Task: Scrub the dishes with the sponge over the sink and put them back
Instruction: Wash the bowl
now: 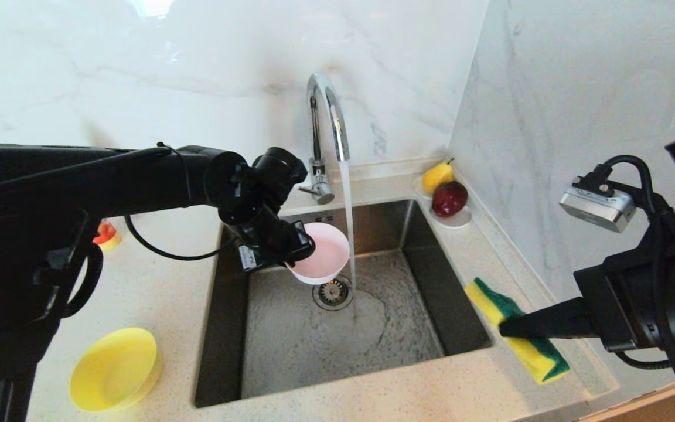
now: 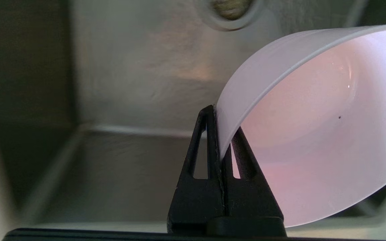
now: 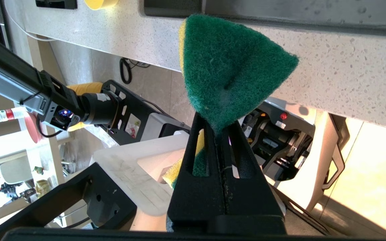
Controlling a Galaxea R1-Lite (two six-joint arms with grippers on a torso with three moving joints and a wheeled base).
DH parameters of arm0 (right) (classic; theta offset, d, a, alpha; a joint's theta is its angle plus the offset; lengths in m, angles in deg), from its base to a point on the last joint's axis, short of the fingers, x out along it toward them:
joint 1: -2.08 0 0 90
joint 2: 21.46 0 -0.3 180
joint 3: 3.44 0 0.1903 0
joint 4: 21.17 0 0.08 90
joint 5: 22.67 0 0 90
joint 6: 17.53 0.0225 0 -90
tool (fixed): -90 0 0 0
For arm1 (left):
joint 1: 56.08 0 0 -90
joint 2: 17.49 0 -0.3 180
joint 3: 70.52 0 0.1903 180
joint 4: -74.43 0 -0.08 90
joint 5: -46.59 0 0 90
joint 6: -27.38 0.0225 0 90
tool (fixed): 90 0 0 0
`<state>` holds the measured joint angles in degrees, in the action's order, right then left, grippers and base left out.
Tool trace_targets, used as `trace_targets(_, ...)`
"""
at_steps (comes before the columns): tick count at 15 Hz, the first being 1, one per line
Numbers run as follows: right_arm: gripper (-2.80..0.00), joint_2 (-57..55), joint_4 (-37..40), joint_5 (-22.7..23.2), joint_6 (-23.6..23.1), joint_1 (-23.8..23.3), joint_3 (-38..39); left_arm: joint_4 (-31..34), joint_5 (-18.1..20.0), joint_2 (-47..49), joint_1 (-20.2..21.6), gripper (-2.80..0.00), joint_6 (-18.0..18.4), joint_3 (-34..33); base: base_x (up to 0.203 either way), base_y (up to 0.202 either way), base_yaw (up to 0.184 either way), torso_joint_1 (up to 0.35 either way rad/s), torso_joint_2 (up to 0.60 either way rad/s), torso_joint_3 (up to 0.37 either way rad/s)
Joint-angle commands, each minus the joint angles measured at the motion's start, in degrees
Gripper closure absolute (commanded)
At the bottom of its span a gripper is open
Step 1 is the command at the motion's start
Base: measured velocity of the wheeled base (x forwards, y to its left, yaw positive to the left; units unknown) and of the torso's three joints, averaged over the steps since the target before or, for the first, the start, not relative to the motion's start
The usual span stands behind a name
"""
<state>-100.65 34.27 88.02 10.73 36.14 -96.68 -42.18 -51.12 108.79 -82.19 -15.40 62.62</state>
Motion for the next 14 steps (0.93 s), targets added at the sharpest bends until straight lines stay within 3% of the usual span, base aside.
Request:
trace_targets(1,0.0,0.3,0.1,0.1,0.1,0.0,0.0,-1.1,-0.1,2.3,-1.9,0.0,-1.0,0.0,0.0,0.0,0.0,0.0,0.0,0.0)
trace_targets(6,0.0,1.0,0.2,0.1,0.1,0.0,-0.1,-3.5,-0.1,4.0,-2.7,0.0,-1.6,0.0,0.0,0.0,0.0,0.0,0.0,0.0)
trace_targets(14,0.0,2.1,0.3,0.1,0.0,0.0,0.1,-13.6,-0.4,7.9,-2.6,0.0,-3.2,0.1,0.0,0.0,0.0,0.0,0.0,0.0)
